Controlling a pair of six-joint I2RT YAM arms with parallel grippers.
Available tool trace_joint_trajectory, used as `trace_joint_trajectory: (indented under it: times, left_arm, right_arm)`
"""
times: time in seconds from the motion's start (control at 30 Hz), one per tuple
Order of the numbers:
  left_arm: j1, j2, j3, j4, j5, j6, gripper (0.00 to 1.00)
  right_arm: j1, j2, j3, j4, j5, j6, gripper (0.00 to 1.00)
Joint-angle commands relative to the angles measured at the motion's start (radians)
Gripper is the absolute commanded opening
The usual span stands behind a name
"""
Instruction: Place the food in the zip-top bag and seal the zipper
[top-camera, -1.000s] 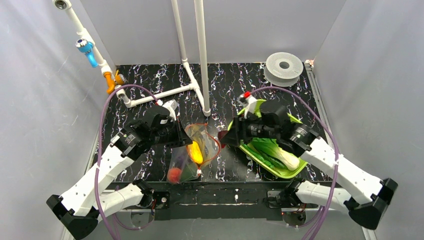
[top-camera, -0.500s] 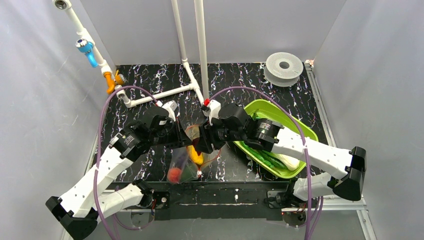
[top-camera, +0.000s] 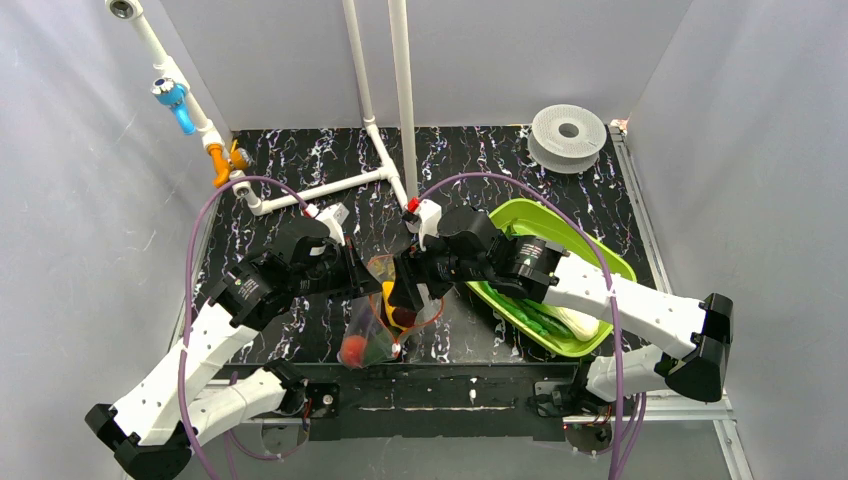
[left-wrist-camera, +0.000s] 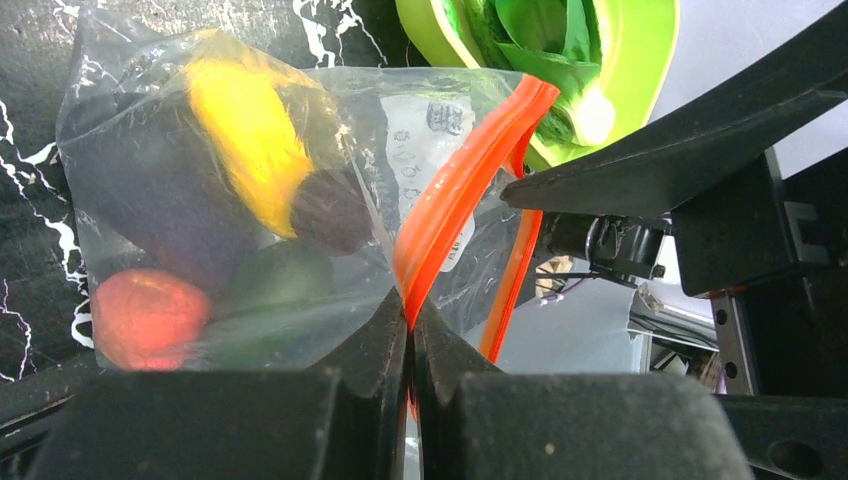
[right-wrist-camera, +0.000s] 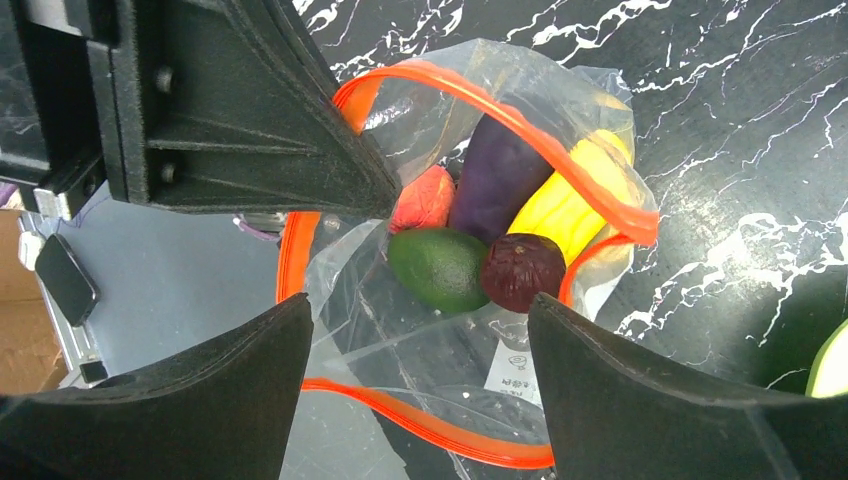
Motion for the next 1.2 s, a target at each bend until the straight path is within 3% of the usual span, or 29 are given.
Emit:
trace_joint_trajectory:
  times: [0.0, 0.33, 0.37, 0.43, 0.5, 0.6, 0.7, 0.87, 1.07, 1.17]
  left_arm:
    - [0.002, -0.017, -0.017, 0.004, 0.012, -0.011, 0.0]
    - [0.002, -0.009, -0.041, 0.018, 0.02, -0.02, 0.0]
    - [0.001, -0.003, -0.046, 0.018, 0.021, -0.016, 0.0]
    - [0.002, -0.006, -0.037, 0.0, 0.016, -0.006, 0.0]
    - [0.002, -0.037, 0.057, -0.059, -0.057, 0.018, 0.0]
    - [0.002, -0.032, 0.125, -0.074, -0.087, 0.043, 0.0]
    - [0.002, -0.023, 0.096, -0.076, -0.097, 0.049, 0.0]
    - [0.002, -0.03, 0.069, -0.082, -0.099, 0.047, 0.0]
    - [0.001, -0.037, 0.04, -0.069, -0.081, 0.04, 0.0]
    - [0.002, -0.035, 0.031, -0.058, -0.073, 0.037, 0.0]
  right_arm:
    - [0.007, -0.058, 0.007, 0.021, -0.011, -0.01, 0.85]
    - [0.005, -0.226, -0.047, -0.032, 0.158, -0.028, 0.85]
    - [0.006, -0.258, -0.062, -0.044, 0.217, -0.032, 0.85]
    - [0.005, -0.359, -0.109, -0.099, 0.455, -0.051, 0.95]
    - [-0.006, -0.459, -0.167, -0.17, 0.675, -0.05, 0.98]
    - [-0.058, -0.527, -0.229, -0.209, 0.76, -0.013, 0.98]
    - [-0.332, -0.54, -0.308, -0.243, 0.529, 0.043, 0.98]
    - [-0.482, -0.454, -0.33, -0.253, 0.371, 0.042, 0.98]
    - [-0.51, -0.388, -0.377, -0.208, 0.074, 0.126, 0.94]
    - [-0.512, -0.37, -0.453, -0.155, 0.032, 0.177, 0.93]
